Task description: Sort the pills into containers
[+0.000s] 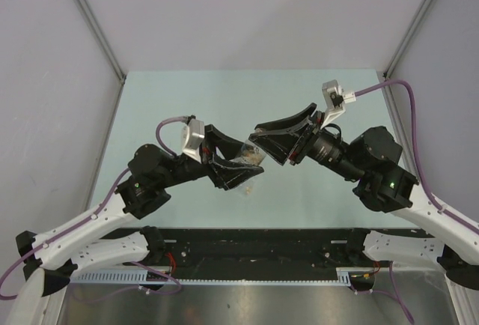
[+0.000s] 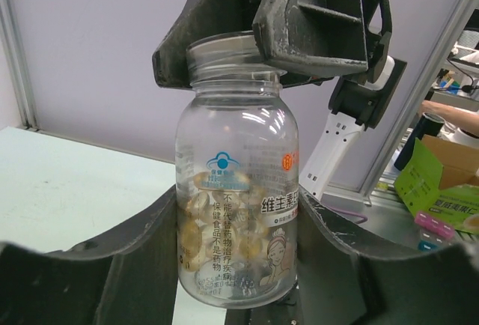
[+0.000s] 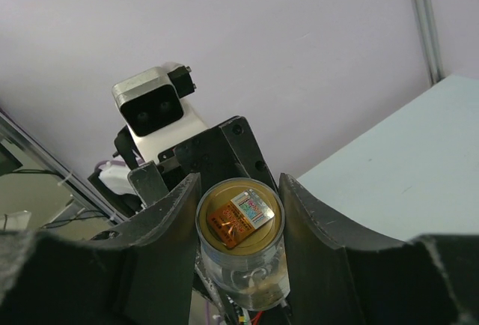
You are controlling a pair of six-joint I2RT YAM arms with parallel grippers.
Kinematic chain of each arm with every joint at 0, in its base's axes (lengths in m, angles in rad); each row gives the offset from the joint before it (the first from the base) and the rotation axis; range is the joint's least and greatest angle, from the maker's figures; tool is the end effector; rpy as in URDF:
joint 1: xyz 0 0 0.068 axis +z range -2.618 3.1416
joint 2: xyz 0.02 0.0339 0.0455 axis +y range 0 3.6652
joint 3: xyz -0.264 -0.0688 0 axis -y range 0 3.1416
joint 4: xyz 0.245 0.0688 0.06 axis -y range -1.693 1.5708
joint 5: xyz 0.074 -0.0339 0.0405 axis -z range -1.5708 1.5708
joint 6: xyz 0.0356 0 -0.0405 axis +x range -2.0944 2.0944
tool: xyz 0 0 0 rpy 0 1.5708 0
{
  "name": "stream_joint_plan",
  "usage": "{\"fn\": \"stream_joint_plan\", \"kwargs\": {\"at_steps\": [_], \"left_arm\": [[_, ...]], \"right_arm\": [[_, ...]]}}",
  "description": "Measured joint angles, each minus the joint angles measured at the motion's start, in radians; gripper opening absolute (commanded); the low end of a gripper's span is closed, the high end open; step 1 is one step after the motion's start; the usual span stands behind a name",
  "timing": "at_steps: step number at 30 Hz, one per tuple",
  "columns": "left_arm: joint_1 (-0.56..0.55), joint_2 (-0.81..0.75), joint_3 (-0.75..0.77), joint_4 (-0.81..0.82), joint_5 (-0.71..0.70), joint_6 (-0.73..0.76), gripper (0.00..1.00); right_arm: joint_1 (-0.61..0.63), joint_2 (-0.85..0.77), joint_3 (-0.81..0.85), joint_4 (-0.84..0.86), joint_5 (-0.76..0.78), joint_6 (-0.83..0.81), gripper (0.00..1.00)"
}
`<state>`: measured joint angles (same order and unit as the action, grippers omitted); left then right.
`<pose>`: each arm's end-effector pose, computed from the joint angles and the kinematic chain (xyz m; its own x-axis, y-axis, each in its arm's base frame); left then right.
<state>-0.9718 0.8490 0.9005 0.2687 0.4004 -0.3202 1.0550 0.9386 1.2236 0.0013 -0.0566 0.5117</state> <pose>0.0948 -0.1635 0.4178 -0.1366 -0.3140 -0.9395 0.9758 0.1210 -0.1823 0.0906 0.1640 0.4839 -0.3169 0.4322 -0.8442 -0.8488 0.2679 0.4558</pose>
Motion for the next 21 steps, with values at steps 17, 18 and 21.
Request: {"fn": "stream_joint_plan", "kwargs": {"at_steps": [17,18,21], "left_arm": [[-0.003,-0.021,-0.035,0.037,0.027,-0.043,0.0],[-0.003,-0.023,-0.038,0.044,0.033,-0.047,0.0],[-0.005,-0.025,-0.041,0.059,0.058,-0.048,0.0]], "right_arm": [[0.066,0.0,0.002,-0.007,-0.001,-0.184,0.0],[0.072,0.0,0.002,-0.006,-0.005,-0.203,0.0],[0.09,0.0,0.007,0.0,-0.024,-0.252,0.0]]}}
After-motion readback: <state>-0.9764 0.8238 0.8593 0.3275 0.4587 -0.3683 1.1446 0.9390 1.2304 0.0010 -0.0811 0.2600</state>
